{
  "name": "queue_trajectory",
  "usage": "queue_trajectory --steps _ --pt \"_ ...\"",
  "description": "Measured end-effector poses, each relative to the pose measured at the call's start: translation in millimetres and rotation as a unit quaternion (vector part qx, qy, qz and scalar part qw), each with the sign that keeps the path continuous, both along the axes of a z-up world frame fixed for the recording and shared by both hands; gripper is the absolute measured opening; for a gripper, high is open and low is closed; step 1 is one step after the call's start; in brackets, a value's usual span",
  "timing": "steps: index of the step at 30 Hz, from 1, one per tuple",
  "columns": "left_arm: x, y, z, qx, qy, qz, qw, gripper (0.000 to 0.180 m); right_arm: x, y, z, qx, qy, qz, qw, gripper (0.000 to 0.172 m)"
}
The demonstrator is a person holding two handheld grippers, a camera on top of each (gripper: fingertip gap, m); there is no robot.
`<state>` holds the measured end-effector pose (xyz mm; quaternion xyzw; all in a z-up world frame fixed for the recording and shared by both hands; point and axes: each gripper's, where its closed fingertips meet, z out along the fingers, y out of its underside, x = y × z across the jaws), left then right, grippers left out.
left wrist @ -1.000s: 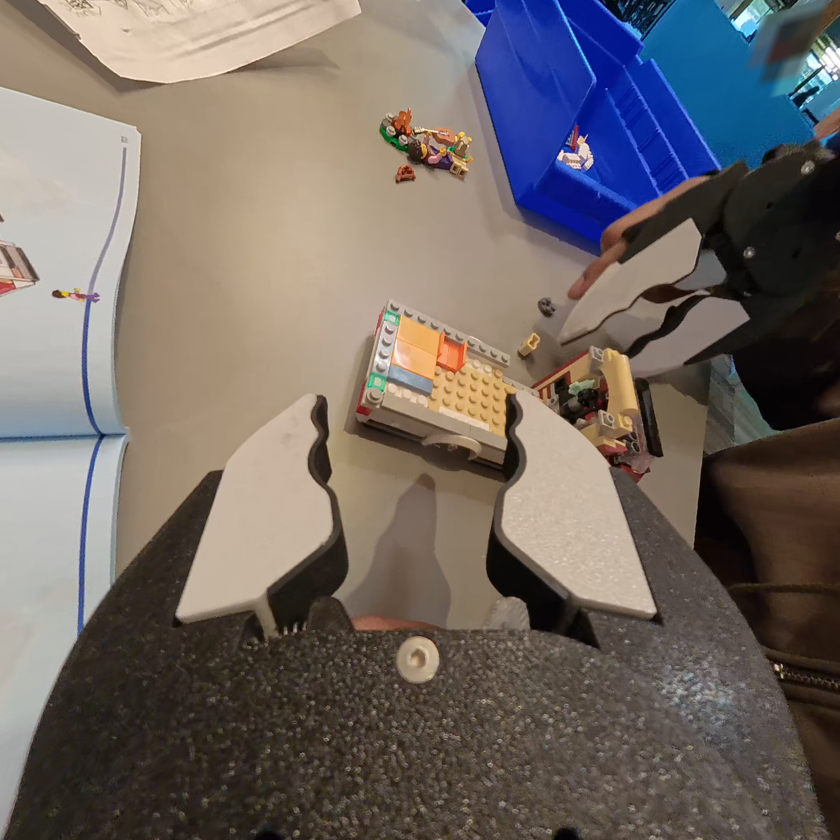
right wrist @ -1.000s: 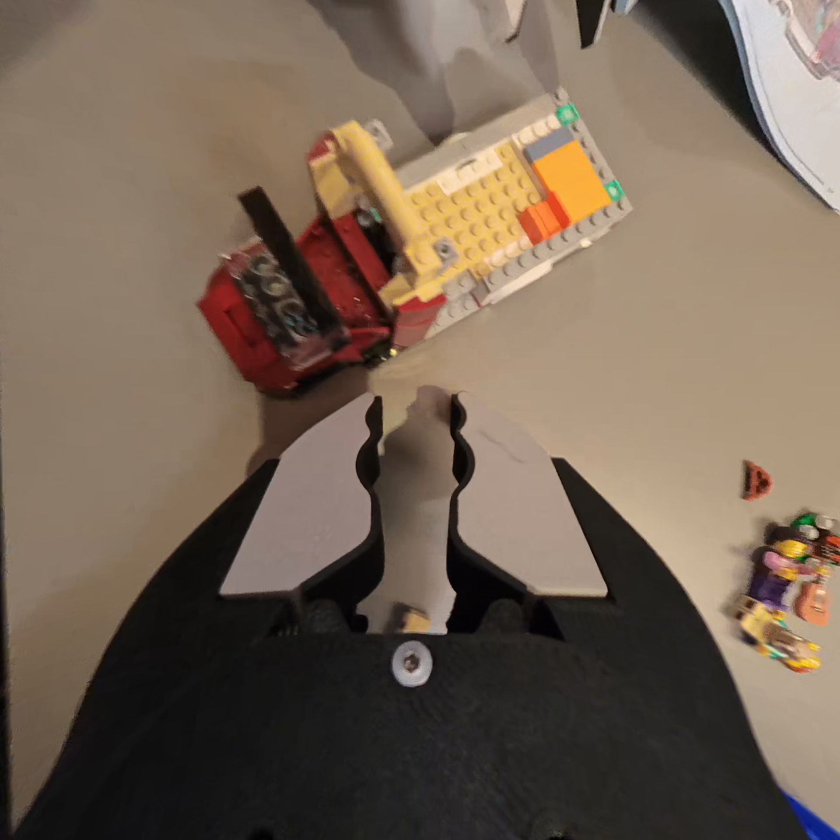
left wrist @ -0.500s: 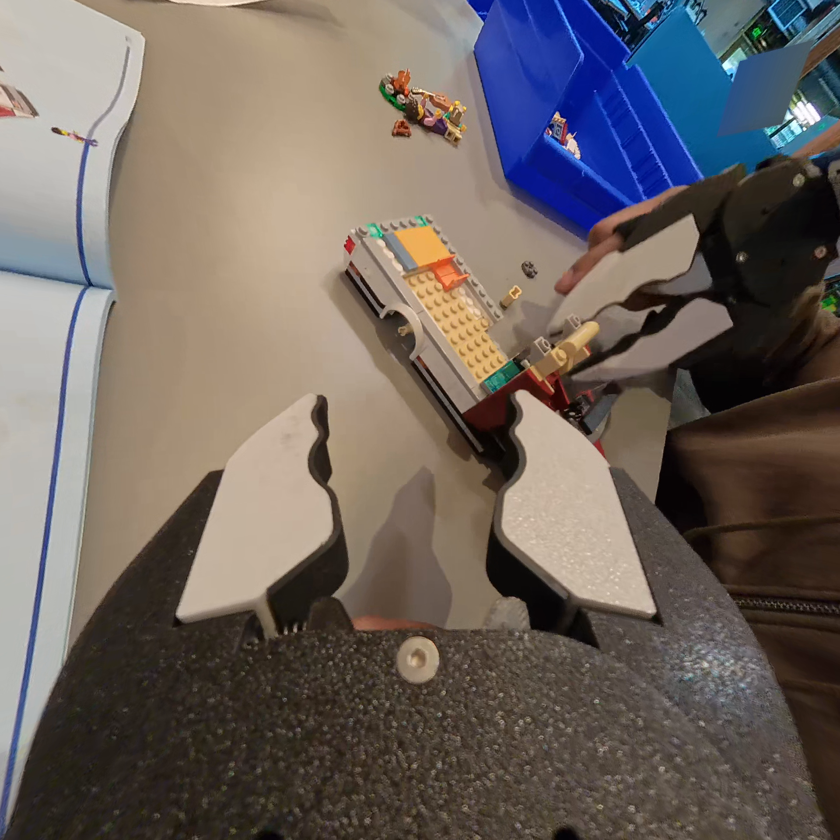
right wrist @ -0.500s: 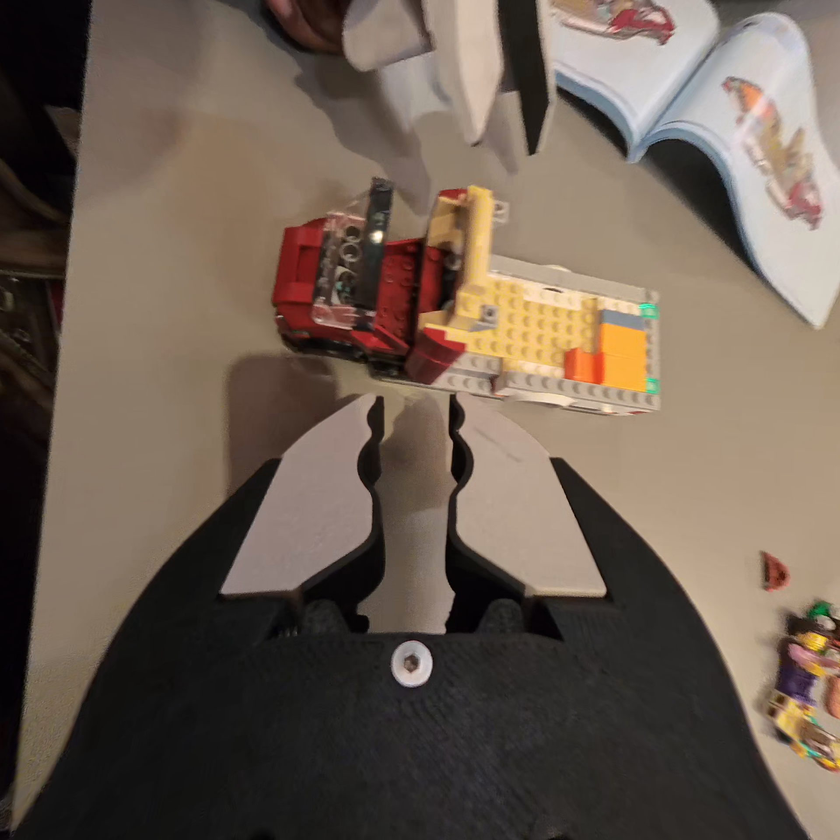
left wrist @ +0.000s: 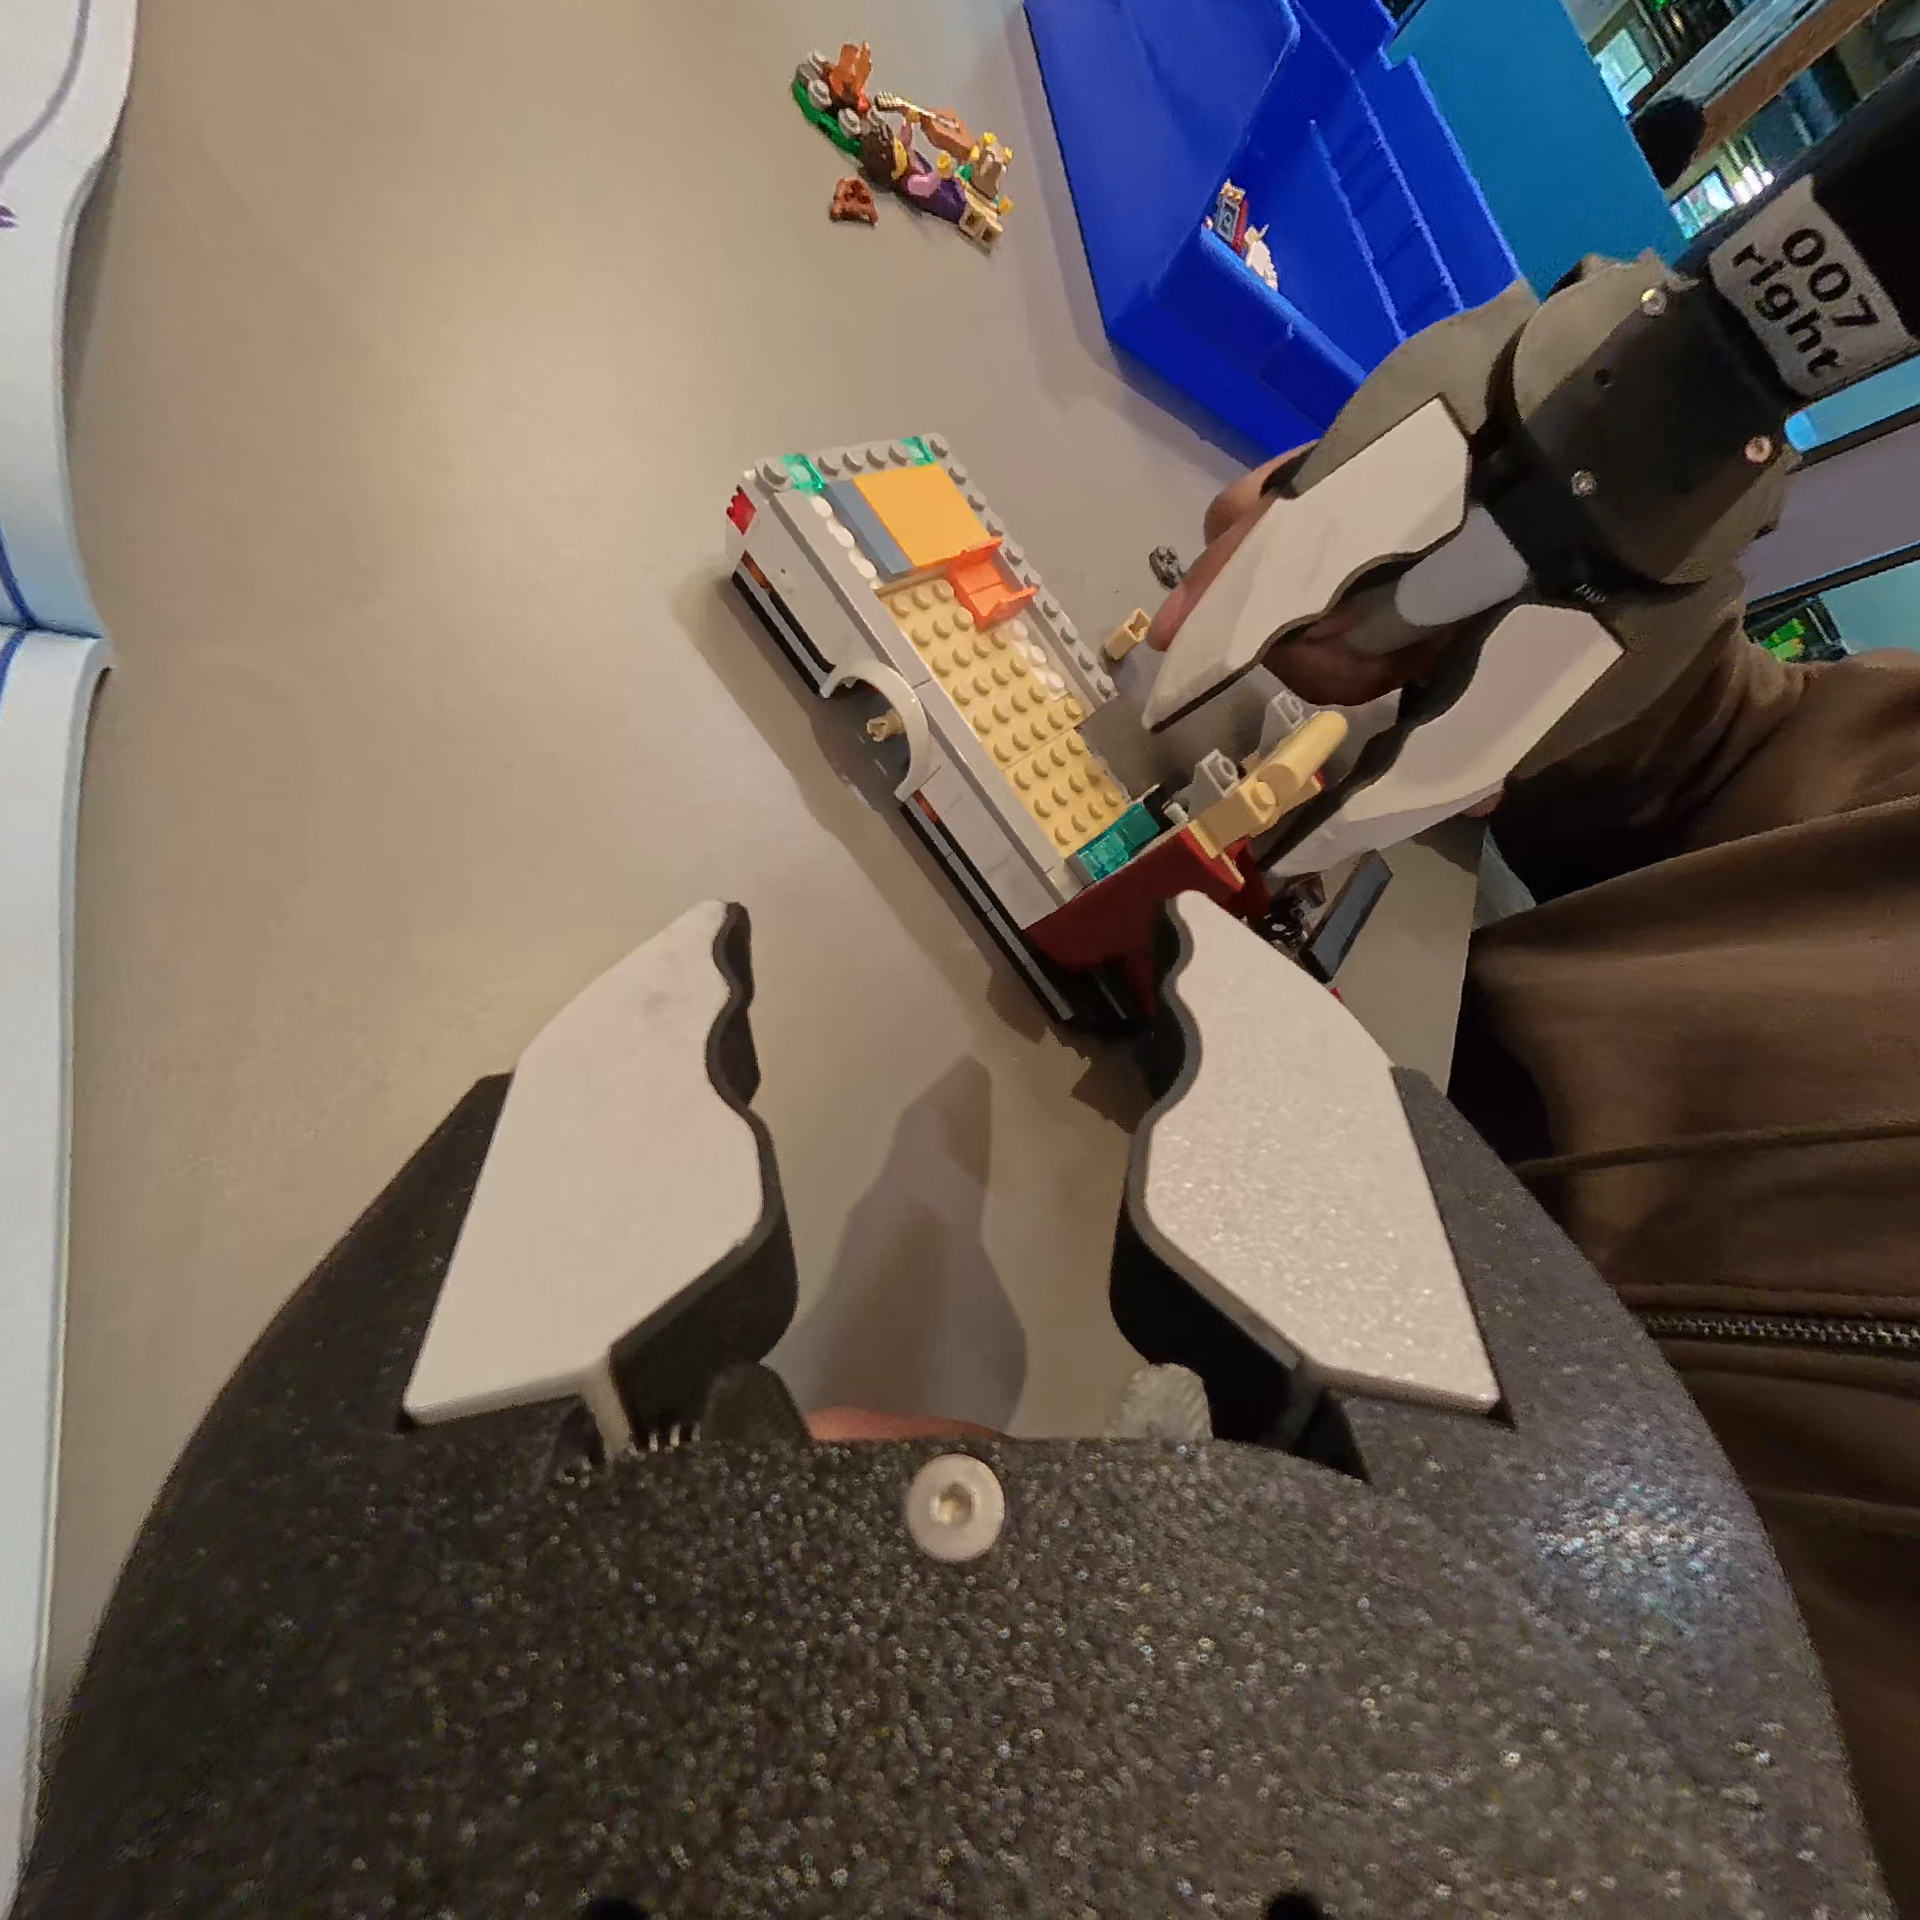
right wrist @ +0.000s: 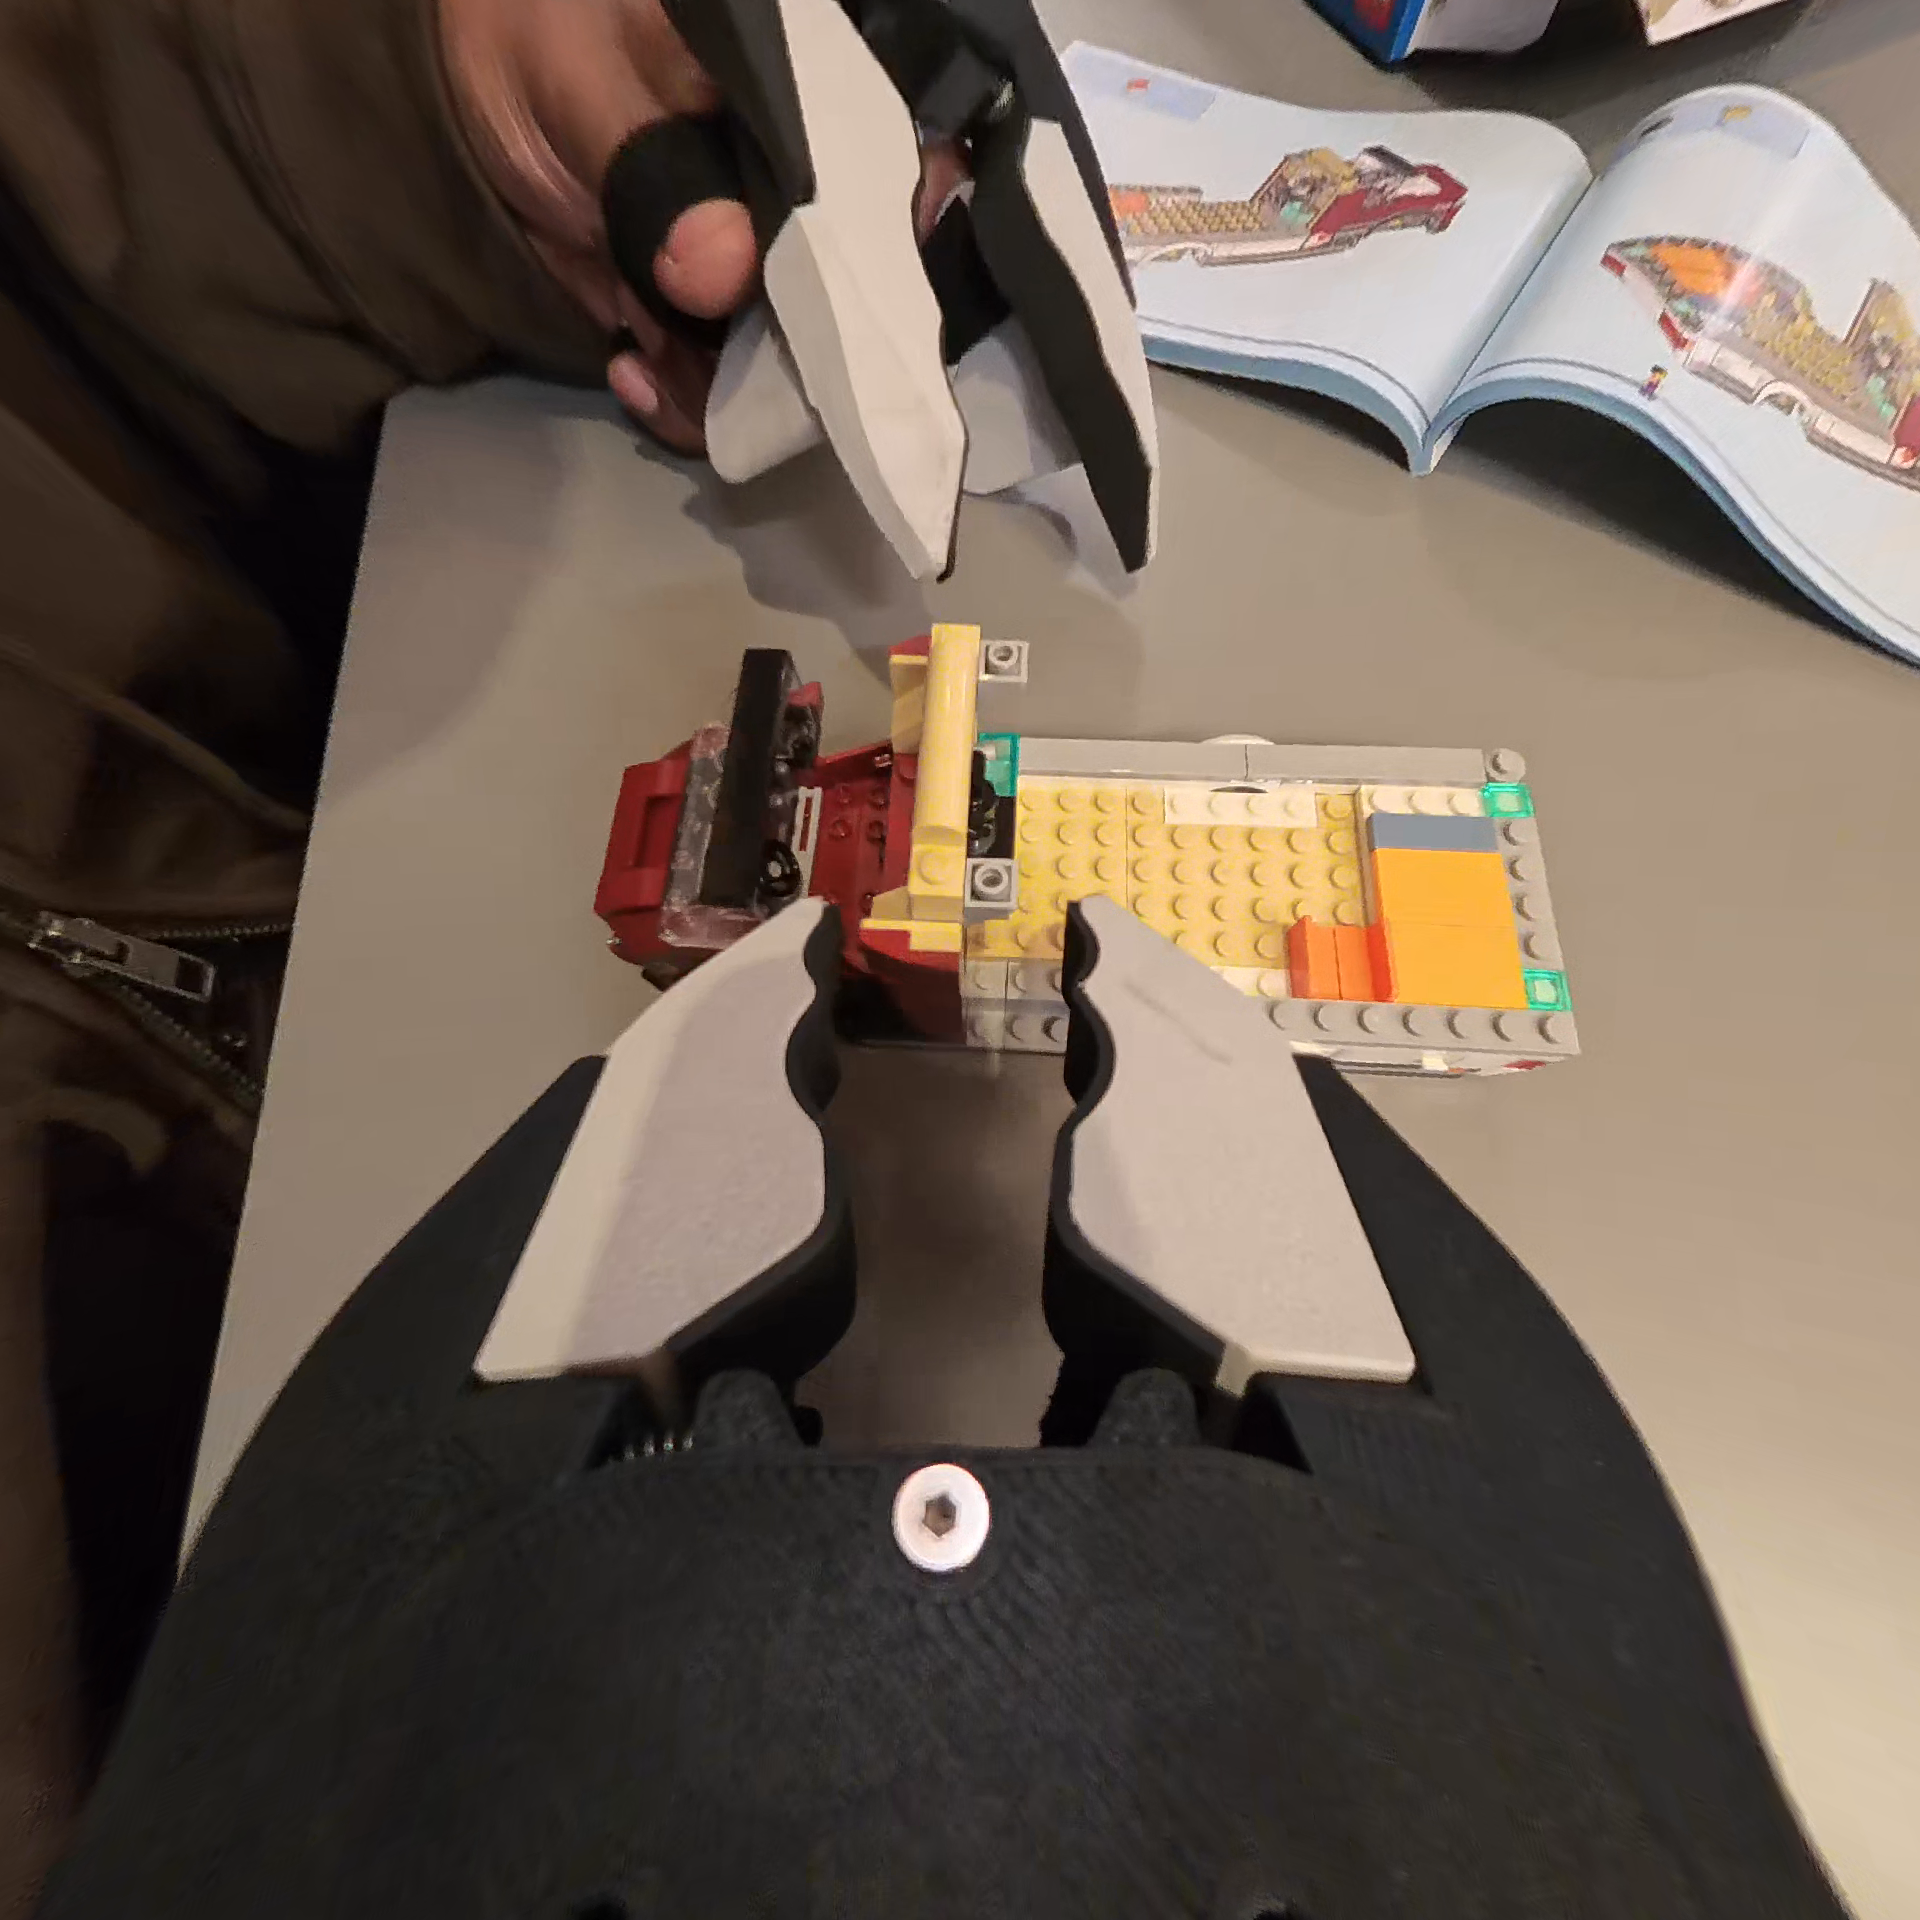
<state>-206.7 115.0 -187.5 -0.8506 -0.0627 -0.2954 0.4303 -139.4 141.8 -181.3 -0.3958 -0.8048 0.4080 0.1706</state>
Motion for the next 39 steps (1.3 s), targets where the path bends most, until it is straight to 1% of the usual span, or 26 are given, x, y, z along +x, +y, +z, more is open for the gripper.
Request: queue_trajectory --steps 5,7,10,11,12,16,20,25,30,33,35,36,39 --pt "6 2 1 -0.002 -0.023 -0.017 1.000 0.074 -5 -5 -6 -0.017 -0.030 -0.002 0.999 0.038" --pt "8 3 2 -0.002 -0.034 -0.020 0.999 0.074 -3 -10 -6 -0.031 -0.044 0.008 0.999 0.028" --pt "9 3 3 -0.002 -0.047 -0.024 0.999 0.074 -5 -9 -6 -0.023 -0.032 0.004 0.999 0.026" --pt "10 3 4 -0.003 -0.057 -0.025 0.998 0.074 -6 -9 -4 -0.024 -0.026 0.004 0.999 0.021" --pt "11 4 6 -0.004 -0.070 -0.026 0.997 0.074 -7 -8 -2 -0.032 -0.021 -0.002 0.999 0.019" --pt "13 7 10 -0.015 -0.138 -0.023 0.990 0.073 -7 -5 2 -0.065 -0.022 -0.014 0.998 0.019" --pt "13 14 13 -0.036 -0.230 -0.003 0.973 0.072 -4 -1 9 -0.106 -0.022 -0.025 0.994 0.019" --pt "21 28 15 -0.069 -0.330 0.013 0.942 0.062 1 5 18 -0.158 -0.013 -0.036 0.987 0.018" --pt "39 43 16 -0.104 -0.373 0.013 0.922 0.062 11 5 26 -0.202 -0.007 -0.035 0.979 0.018" --pt "59 50 15 -0.128 -0.390 -0.005 0.912 0.062 18 3 30 -0.225 -0.007 -0.027 0.974 0.018" --pt "72 53 15 -0.140 -0.403 -0.023 0.904 0.062 21 3 30 -0.230 -0.005 -0.023 0.973 0.018" --pt "74 55 16 -0.142 -0.417 -0.021 0.898 0.062 23 3 30 -0.228 -0.002 -0.020 0.973 0.018" --pt "78 57 13 -0.153 -0.428 -0.033 0.890 0.055 26 7 28 -0.223 0.002 -0.023 0.975 0.018"
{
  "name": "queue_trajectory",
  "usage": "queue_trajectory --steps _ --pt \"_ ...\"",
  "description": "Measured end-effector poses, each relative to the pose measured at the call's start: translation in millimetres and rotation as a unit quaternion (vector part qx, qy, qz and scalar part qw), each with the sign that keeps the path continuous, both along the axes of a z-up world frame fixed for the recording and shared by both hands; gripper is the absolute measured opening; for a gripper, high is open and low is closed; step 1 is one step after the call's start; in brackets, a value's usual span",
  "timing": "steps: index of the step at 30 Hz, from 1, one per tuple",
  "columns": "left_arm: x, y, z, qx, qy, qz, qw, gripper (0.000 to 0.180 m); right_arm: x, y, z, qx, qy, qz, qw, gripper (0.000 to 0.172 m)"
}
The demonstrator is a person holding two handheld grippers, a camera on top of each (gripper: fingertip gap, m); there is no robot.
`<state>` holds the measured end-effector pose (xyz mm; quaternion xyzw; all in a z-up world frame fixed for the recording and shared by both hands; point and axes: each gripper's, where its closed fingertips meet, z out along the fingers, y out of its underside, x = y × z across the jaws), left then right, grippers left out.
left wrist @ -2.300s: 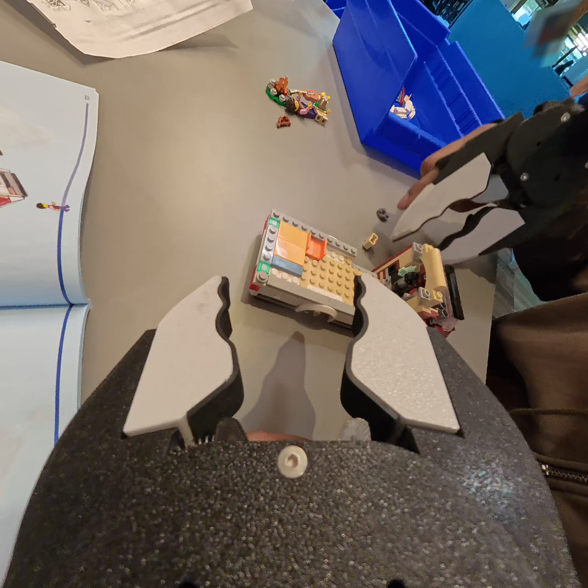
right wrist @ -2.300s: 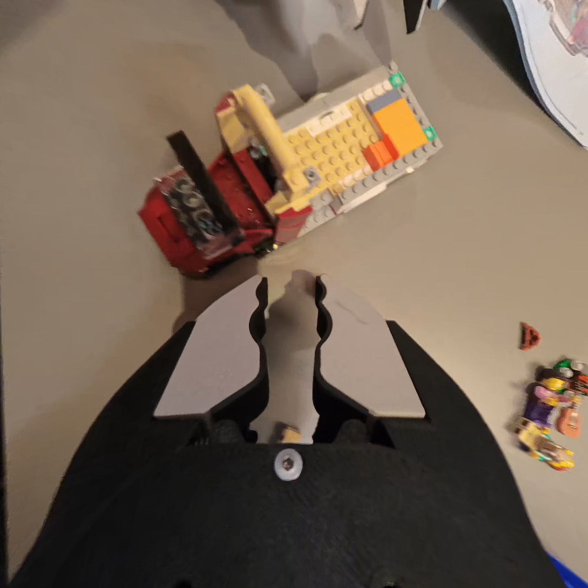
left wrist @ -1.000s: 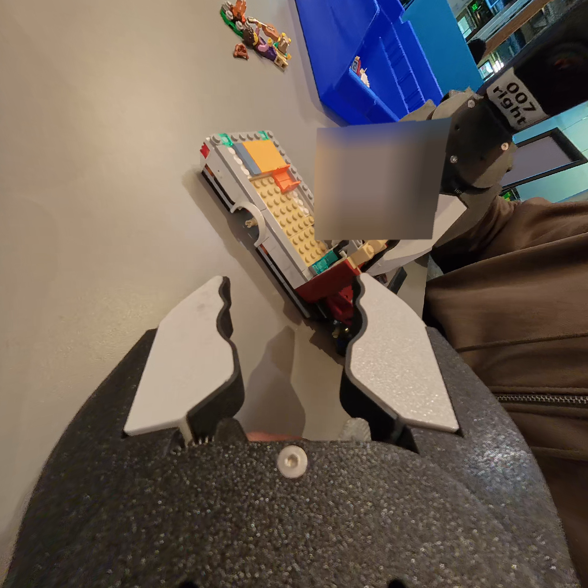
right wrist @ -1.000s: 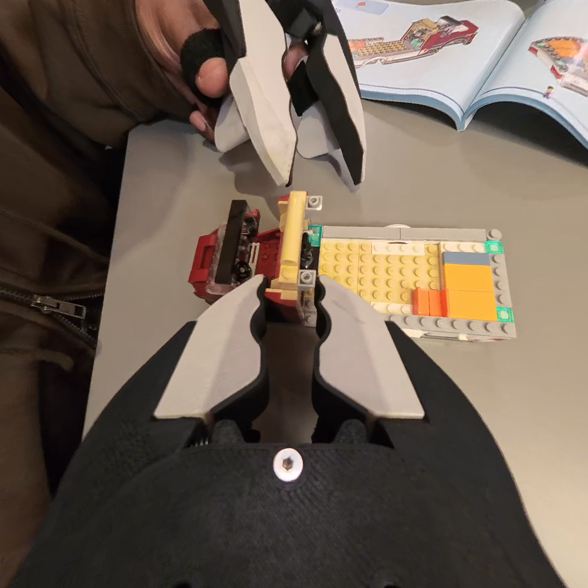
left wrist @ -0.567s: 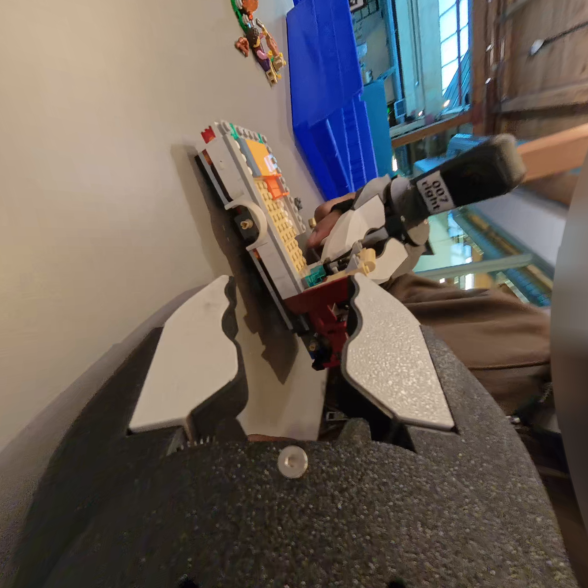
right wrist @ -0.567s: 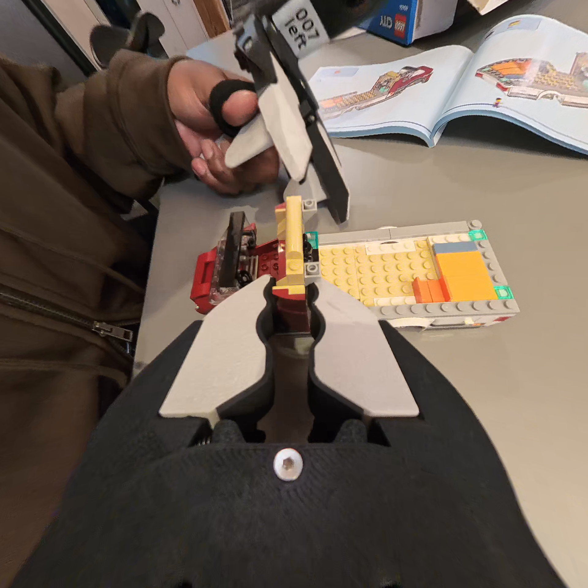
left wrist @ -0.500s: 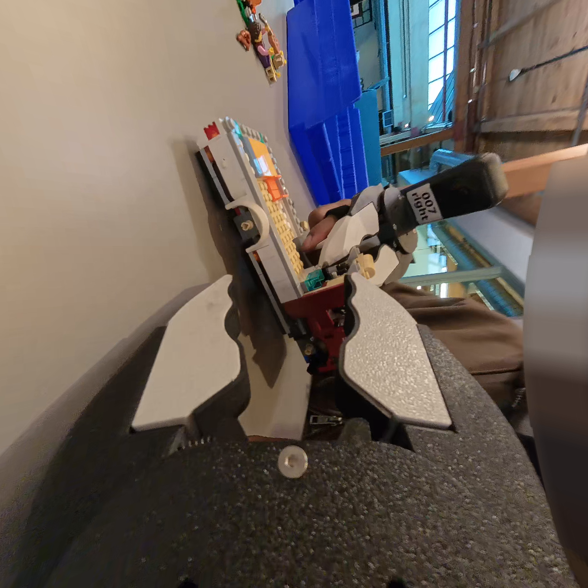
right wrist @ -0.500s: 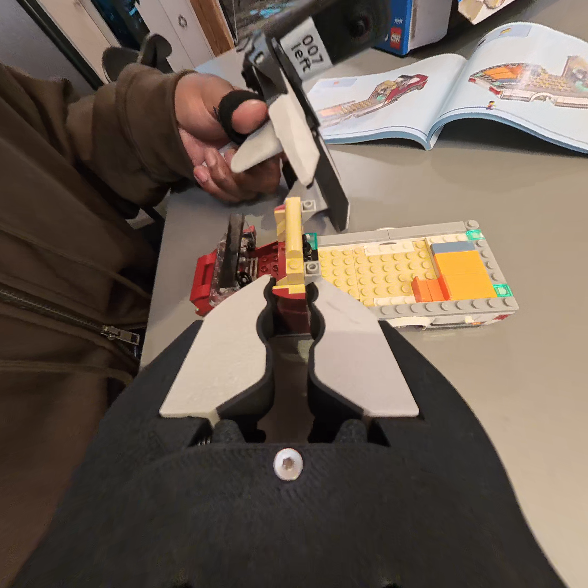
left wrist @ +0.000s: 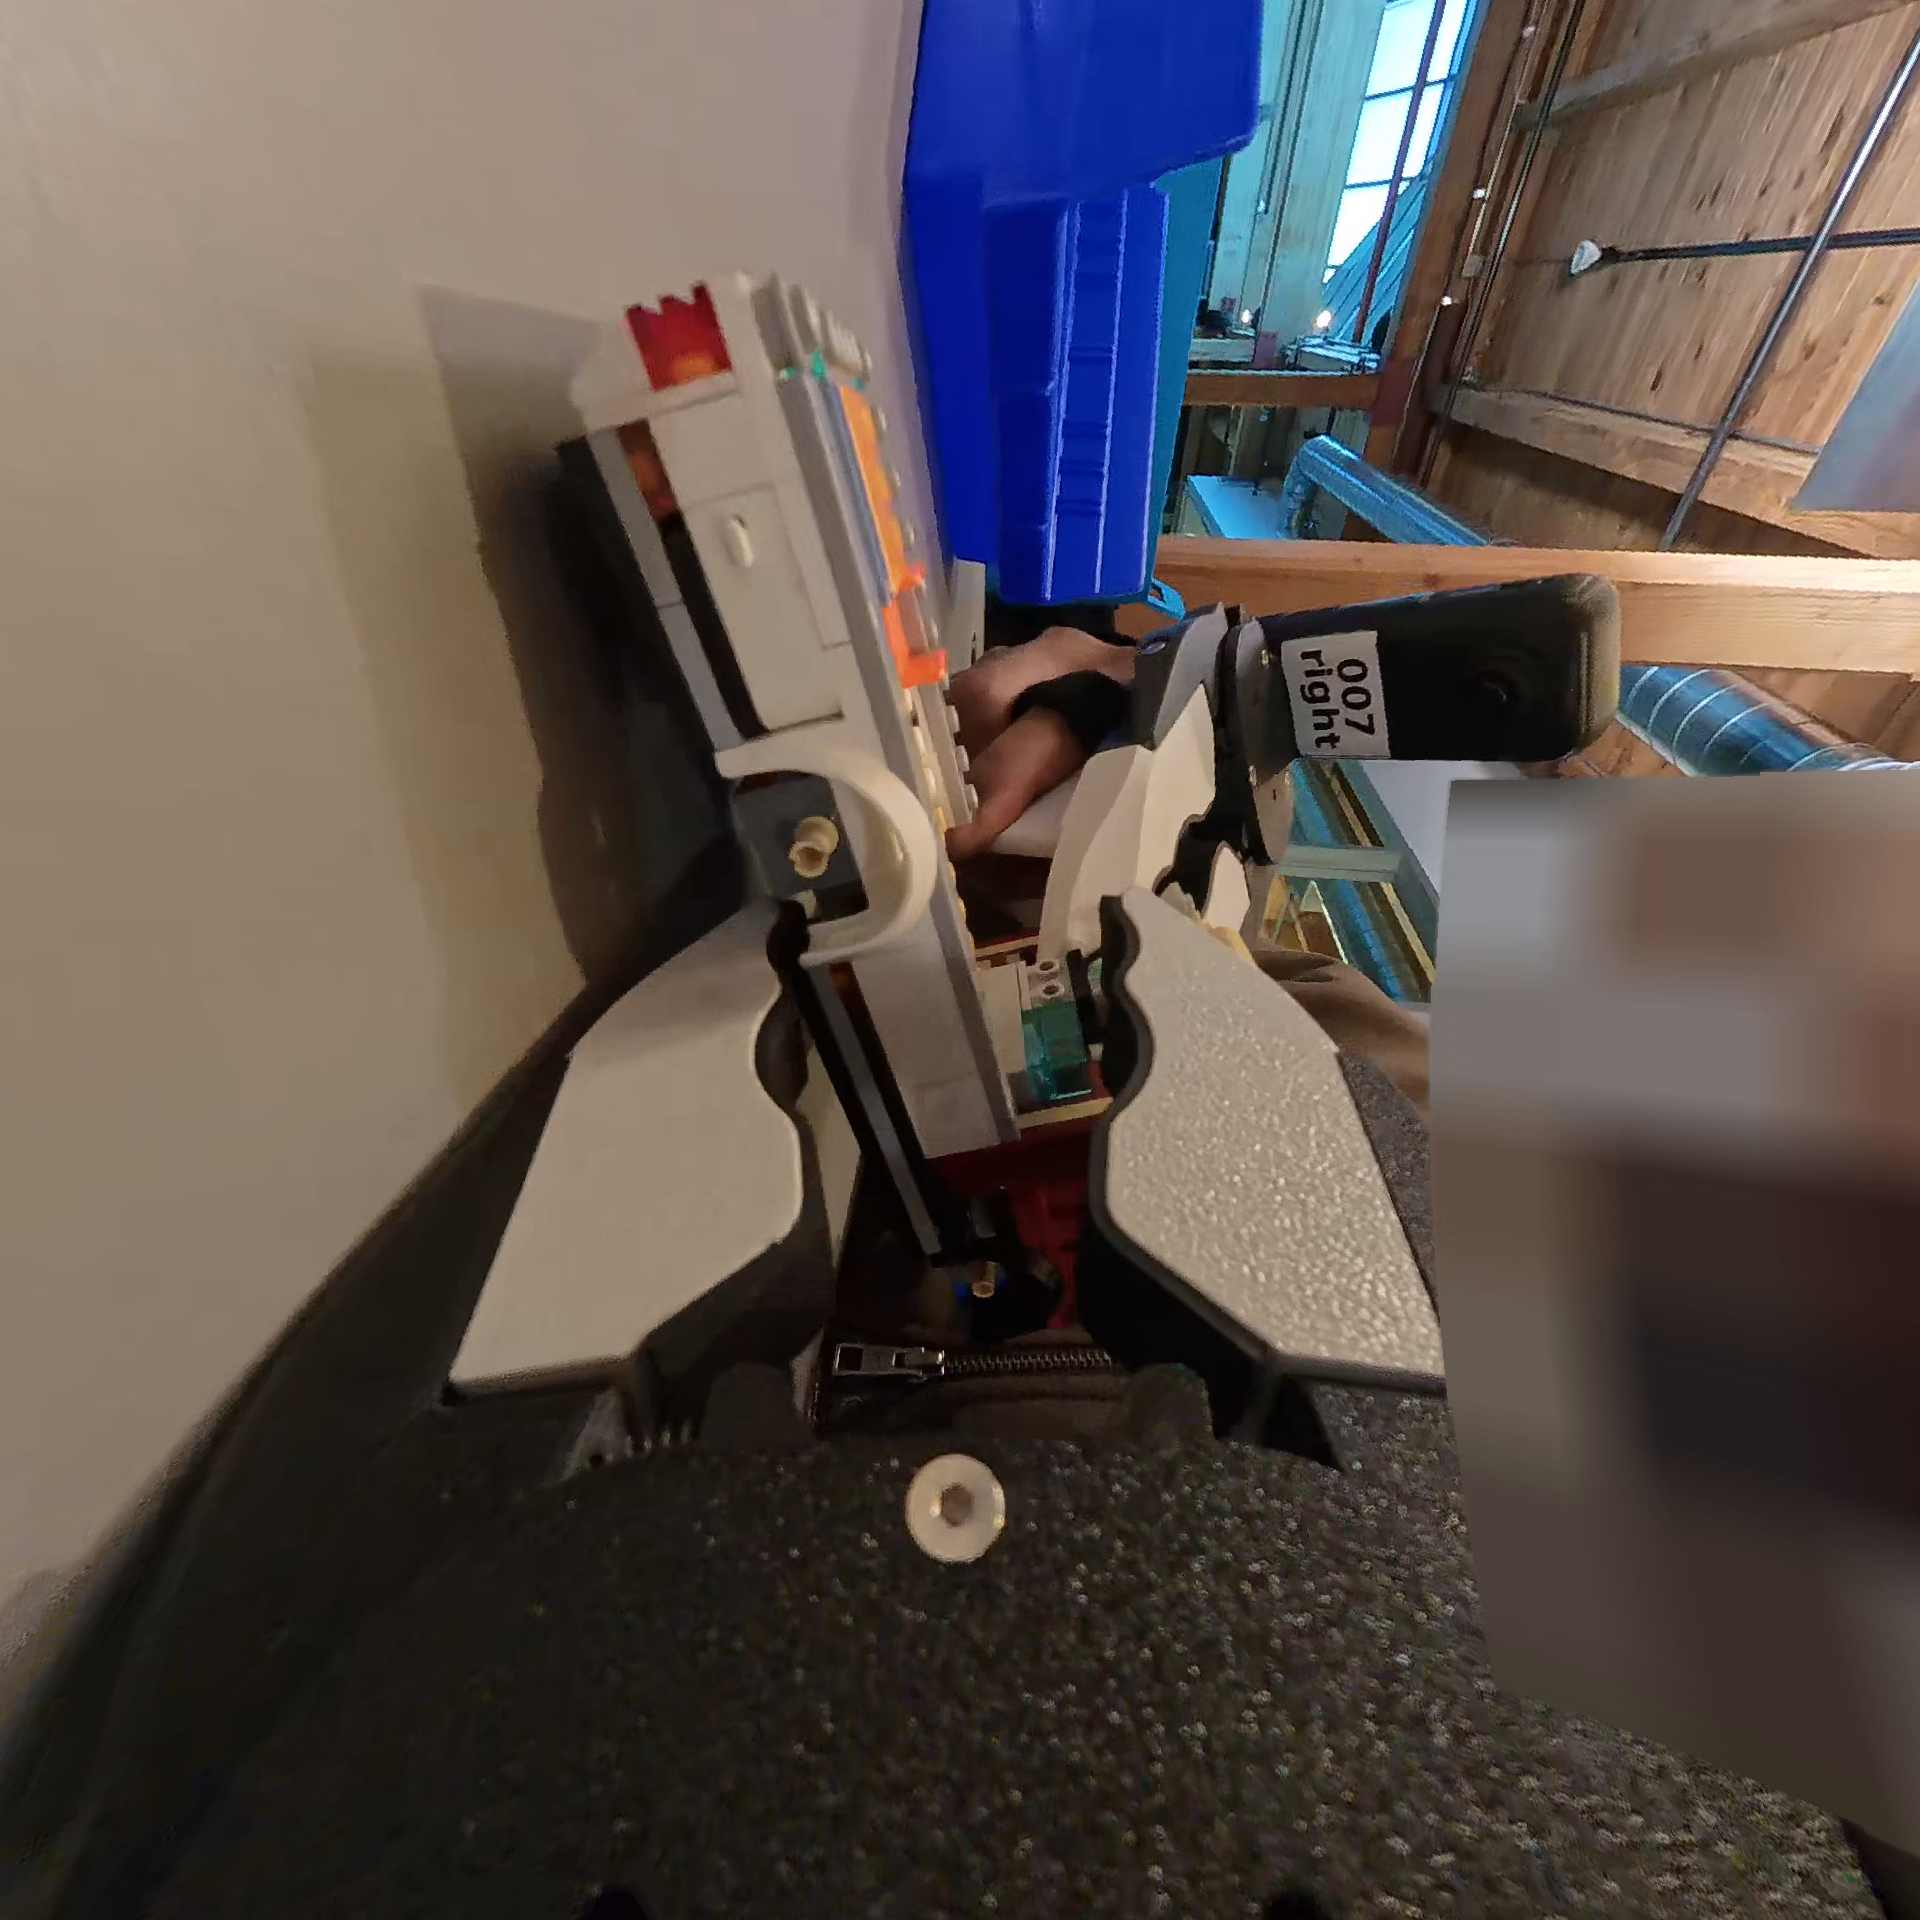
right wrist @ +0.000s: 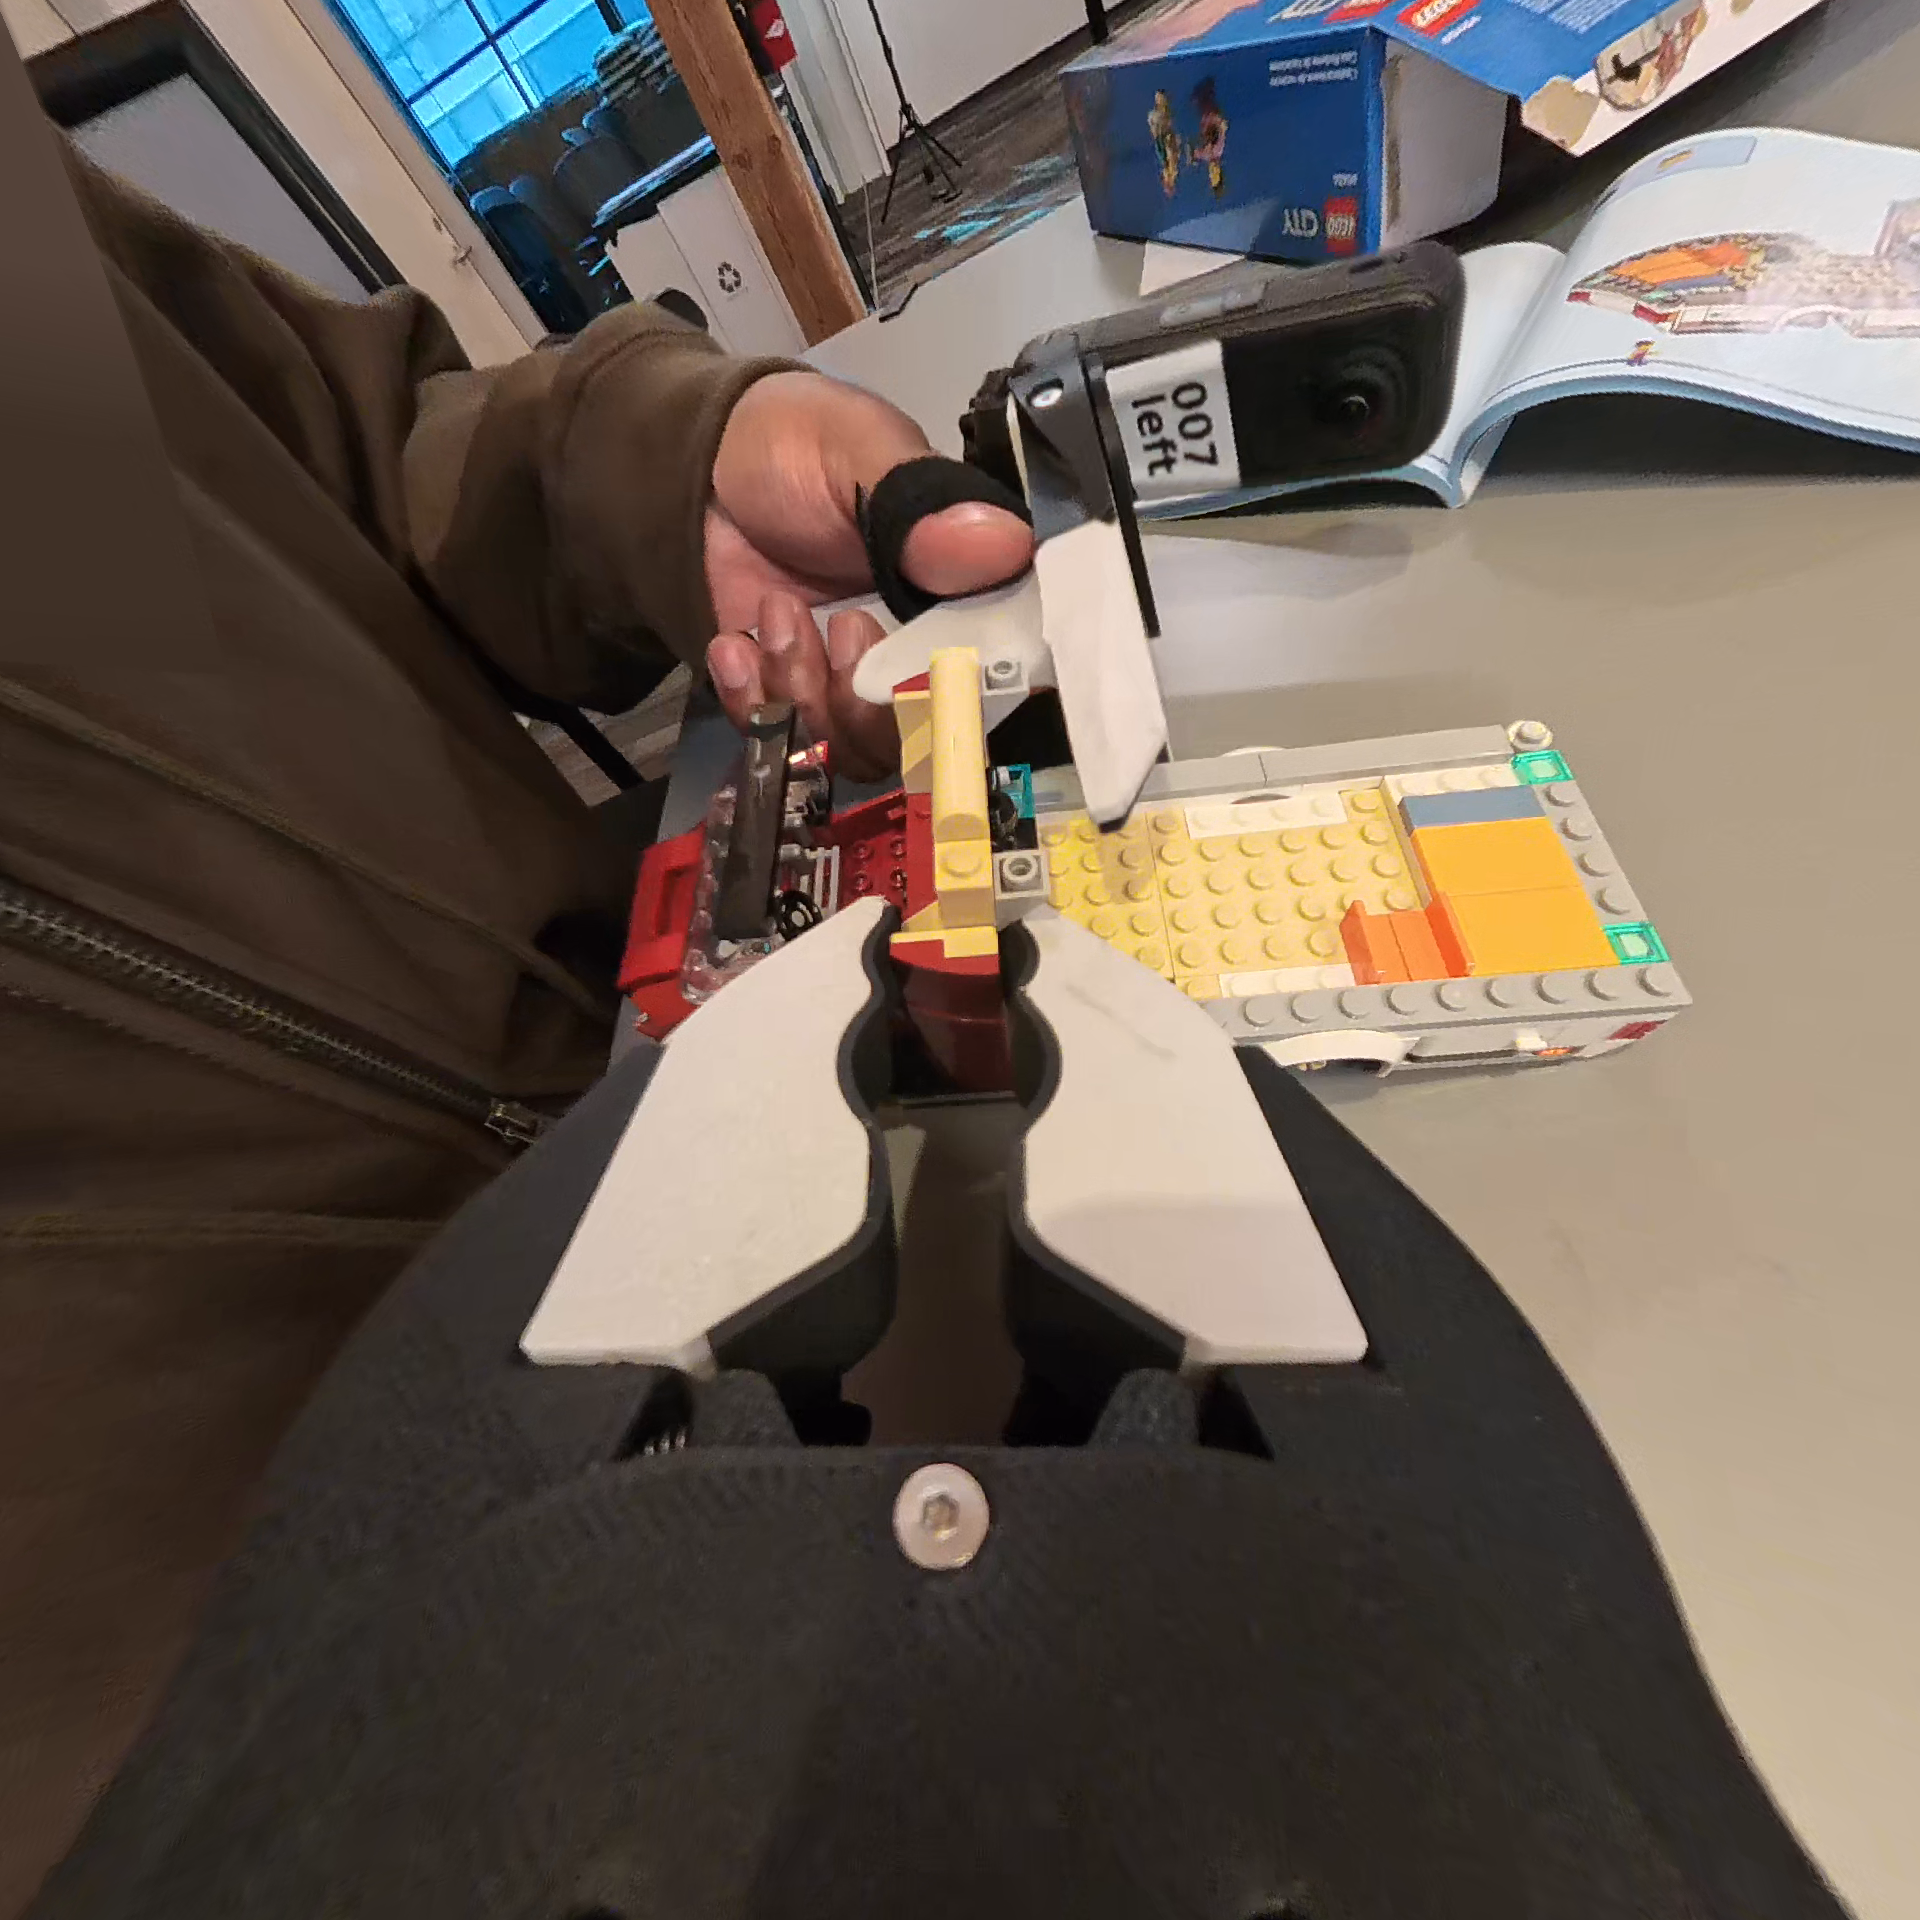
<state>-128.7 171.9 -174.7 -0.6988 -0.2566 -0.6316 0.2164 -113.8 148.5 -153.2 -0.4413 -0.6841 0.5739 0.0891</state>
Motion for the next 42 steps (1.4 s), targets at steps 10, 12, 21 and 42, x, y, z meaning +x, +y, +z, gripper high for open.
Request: queue_trajectory --steps 10,12,21,42 --pt "6 6 -6 -0.009 0.012 -0.048 0.999 0.041 9 0 -3 0.056 0.036 0.017 0.998 0.018" --pt "6 7 -6 -0.006 0.012 -0.056 0.998 0.041 11 -5 1 0.053 0.047 0.031 0.997 0.018" --pt "12 2 -4 0.004 0.005 -0.071 0.997 0.044 10 -13 5 0.085 0.095 0.029 0.991 0.018" --pt "1 14 -4 0.038 0.018 -0.057 0.997 0.032 13 12 8 0.160 0.098 0.016 0.982 0.031"
